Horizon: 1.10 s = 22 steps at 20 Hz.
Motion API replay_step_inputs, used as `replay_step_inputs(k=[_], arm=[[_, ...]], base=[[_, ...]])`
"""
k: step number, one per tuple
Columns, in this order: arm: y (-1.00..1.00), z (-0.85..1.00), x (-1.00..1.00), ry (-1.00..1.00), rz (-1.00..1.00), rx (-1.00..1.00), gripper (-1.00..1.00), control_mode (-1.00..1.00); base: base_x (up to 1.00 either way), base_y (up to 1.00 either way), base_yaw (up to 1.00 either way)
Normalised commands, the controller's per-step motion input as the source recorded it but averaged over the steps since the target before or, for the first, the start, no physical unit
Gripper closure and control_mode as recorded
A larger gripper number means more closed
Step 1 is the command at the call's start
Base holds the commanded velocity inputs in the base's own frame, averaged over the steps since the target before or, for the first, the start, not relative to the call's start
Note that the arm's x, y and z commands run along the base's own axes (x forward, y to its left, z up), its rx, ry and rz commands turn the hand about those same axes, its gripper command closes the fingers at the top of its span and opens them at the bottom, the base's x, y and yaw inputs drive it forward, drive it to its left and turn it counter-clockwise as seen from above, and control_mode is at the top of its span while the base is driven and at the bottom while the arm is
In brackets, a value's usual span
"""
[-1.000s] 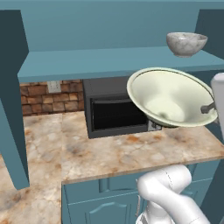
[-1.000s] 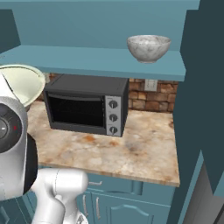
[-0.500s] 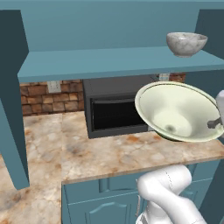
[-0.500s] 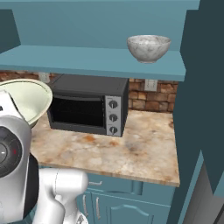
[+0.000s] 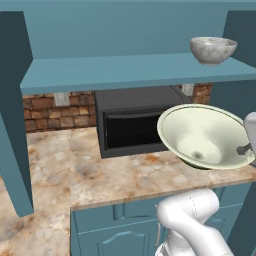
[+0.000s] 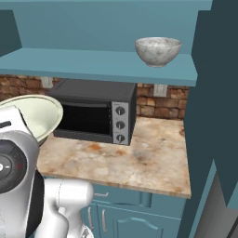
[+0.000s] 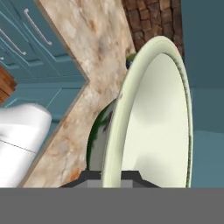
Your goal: Move the bowls from the cabinet to the plates on the dining table.
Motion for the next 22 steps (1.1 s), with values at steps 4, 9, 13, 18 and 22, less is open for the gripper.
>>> replay_step_inputs(k=[4,9,13,18,22], arm=[[-0.10,-0.23,0.06,0.06,-0.03,-0.01,1.00,-1.00],[-0.04,-0.20,0.11,0.01,-0.03,0.00,1.00,1.00],[0.00,0.00,0.00,0.00,0.00,0.00,1.00,1.00],[0.00,0.00,0.00,0.00,0.00,0.00,1.00,1.00],[0.00,0.00,0.00,0.00,0.00,0.00,1.00,1.00]], base=[[0.00,0.00,0.00],[0.03,0.00,0.00],[0.03,0.00,0.00],[0.00,0.00,0.00],[-0.05,-0.05,0.00]])
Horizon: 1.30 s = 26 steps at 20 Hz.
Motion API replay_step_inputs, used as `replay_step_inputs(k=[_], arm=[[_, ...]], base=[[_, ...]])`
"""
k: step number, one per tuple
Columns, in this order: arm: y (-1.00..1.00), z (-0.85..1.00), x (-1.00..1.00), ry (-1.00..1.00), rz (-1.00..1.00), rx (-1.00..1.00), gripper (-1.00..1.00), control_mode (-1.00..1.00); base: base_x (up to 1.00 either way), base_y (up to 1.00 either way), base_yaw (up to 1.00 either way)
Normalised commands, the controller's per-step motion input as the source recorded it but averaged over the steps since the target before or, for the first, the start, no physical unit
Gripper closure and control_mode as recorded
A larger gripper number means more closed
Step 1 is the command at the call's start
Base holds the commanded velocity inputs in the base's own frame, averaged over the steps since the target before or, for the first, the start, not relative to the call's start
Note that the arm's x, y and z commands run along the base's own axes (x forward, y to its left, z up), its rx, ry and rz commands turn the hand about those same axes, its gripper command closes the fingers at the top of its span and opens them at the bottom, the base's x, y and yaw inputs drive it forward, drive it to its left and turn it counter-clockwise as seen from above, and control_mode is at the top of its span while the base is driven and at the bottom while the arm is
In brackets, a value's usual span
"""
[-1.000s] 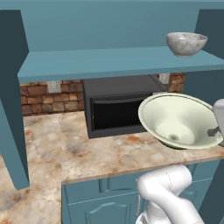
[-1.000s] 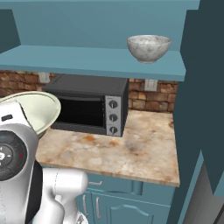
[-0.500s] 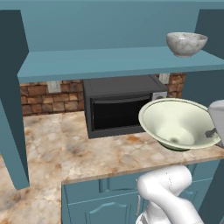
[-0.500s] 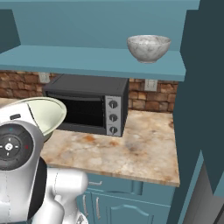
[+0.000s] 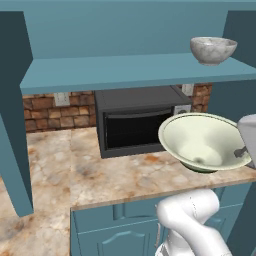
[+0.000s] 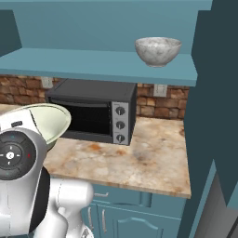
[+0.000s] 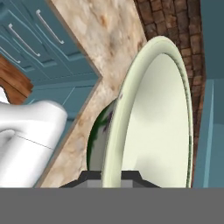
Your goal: Move the bowls from the cabinet to the plates on the dining table.
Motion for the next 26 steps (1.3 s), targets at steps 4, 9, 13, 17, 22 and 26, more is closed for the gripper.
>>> replay_step_inputs(k=[4,9,13,17,22,26], arm=[[0.00,0.00,0.00,0.00,0.00,0.00,1.00,1.00],[0.00,0.00,0.00,0.00,0.00,0.00,1.00,1.00],[0.00,0.00,0.00,0.00,0.00,0.00,1.00,1.00],[0.00,0.00,0.00,0.00,0.00,0.00,1.00,1.00],[0.00,0.00,0.00,0.00,0.00,0.00,1.00,1.00],[0.00,0.00,0.00,0.00,0.00,0.00,1.00,1.00]], base=[[-0.40,-0.18,0.00],[-0.55,-0.21,0.00],[-0.57,-0.22,0.00],[-0.59,-0.23,0.00],[-0.52,-0.22,0.00],[-0.49,-0.22,0.00]])
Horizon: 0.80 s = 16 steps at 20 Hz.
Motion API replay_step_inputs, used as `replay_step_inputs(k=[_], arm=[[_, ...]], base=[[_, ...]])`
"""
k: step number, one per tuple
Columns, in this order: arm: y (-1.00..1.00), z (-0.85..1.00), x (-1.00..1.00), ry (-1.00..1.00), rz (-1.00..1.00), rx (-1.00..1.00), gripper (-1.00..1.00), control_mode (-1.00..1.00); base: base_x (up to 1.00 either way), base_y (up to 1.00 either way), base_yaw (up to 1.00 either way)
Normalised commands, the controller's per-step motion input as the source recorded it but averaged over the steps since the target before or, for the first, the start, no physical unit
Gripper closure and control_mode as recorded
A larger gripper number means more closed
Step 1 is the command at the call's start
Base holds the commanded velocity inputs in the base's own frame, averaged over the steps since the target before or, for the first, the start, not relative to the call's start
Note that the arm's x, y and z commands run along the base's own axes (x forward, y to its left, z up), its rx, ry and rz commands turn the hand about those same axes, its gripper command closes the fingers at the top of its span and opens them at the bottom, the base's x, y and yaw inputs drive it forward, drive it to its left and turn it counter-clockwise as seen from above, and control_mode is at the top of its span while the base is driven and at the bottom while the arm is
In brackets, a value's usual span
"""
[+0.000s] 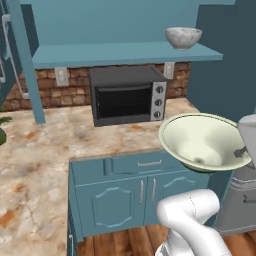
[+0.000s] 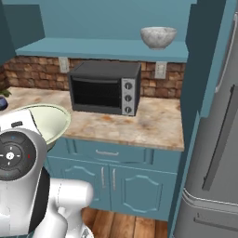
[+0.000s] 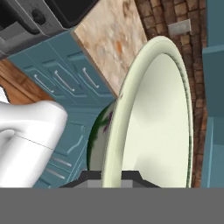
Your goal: Move the bowls from the cabinet to the plates on the dining table.
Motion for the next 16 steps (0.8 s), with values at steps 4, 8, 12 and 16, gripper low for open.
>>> replay_step_inputs(k=[4,8,12,16], arm=[[0.00,0.00,0.00,0.00,0.00,0.00,1.00,1.00],[0.00,0.00,0.00,0.00,0.00,0.00,1.00,1.00],[0.00,0.00,0.00,0.00,0.00,0.00,1.00,1.00],[0.00,0.00,0.00,0.00,0.00,0.00,1.00,1.00]], base=[[-0.48,-0.22,0.00],[-0.49,-0.22,0.00],[-0.51,-0.24,0.00],[-0.47,-0.22,0.00]])
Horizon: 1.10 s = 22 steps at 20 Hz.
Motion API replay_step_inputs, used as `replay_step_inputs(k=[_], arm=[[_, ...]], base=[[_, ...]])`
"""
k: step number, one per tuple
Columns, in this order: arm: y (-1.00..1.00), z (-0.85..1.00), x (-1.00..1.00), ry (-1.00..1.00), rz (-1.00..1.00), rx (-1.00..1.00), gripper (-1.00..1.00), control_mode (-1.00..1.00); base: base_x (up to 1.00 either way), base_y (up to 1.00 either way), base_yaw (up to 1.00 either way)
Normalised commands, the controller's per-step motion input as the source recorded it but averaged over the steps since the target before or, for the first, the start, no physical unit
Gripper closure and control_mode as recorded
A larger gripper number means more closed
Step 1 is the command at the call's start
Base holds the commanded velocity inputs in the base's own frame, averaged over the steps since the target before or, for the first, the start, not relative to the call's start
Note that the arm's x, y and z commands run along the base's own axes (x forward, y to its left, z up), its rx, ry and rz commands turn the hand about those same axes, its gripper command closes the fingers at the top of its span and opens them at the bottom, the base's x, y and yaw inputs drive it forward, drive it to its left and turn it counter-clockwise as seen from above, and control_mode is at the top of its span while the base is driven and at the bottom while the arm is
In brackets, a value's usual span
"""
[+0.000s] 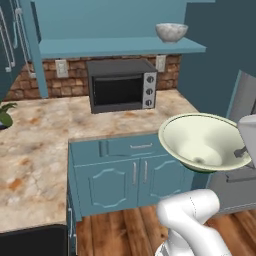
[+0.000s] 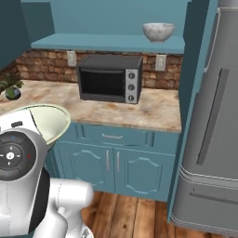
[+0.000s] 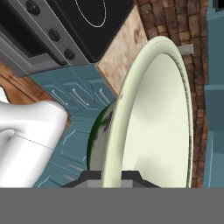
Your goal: Move the bowls from the cabinet to the plates on the dining table.
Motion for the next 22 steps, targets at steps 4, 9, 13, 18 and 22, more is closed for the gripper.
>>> replay_step_inputs(k=[4,9,13,18,22], arm=[[0.00,0.00,0.00,0.00,0.00,0.00,1.00,1.00],[0.00,0.00,0.00,0.00,0.00,0.00,1.00,1.00],[0.00,0.00,0.00,0.00,0.00,0.00,1.00,1.00],[0.00,0.00,0.00,0.00,0.00,0.00,1.00,1.00],[0.00,0.00,0.00,0.00,0.00,0.00,1.00,1.00]], base=[[-0.40,-0.18,0.00],[-0.25,-0.19,-0.04],[-0.01,-0.24,-0.06],[0.00,-0.25,-0.15],[0.08,-0.31,-0.22]])
